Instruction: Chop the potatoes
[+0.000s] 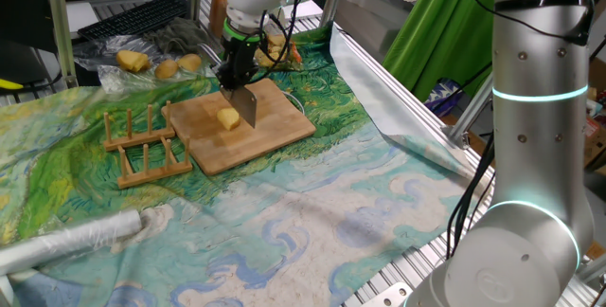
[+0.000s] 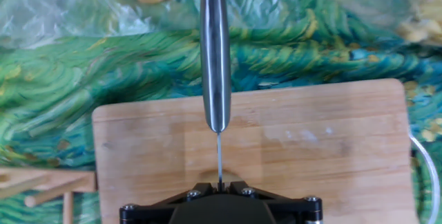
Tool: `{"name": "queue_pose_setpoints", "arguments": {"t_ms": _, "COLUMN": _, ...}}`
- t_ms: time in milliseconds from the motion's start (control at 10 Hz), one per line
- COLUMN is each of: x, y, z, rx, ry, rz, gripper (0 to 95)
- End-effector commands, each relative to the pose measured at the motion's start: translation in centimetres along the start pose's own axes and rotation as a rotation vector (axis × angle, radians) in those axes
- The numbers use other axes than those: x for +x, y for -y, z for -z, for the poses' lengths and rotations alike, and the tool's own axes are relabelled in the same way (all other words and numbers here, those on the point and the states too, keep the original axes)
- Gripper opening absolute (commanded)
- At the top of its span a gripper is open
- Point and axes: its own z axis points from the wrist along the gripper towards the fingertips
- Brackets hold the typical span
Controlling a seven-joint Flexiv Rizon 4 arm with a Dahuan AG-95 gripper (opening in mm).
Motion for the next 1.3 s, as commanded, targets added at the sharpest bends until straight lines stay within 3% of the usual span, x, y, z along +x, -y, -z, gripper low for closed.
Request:
{"name": "queue_pose_setpoints", "arguments": {"t_ms": 100, "x": 0.5, "y": -0.1, "z": 0.1, "rx": 0.004, "ry": 0.007, "rz": 0.003, "gripper": 0.0}}
{"name": "queue_pose_setpoints", "arguments": {"t_ms": 400, "x": 0.8, "y": -0.5, "z": 0.0, "rx": 0.018, "ry": 0.013, "rz": 0.025, "gripper": 0.0}}
{"name": "queue_pose_setpoints", "arguments": {"t_ms": 1300, "x": 1.4, "y": -1.1, "z": -0.5, "rx": 0.018, "ry": 0.026, "rz": 0.025, "gripper": 0.0}}
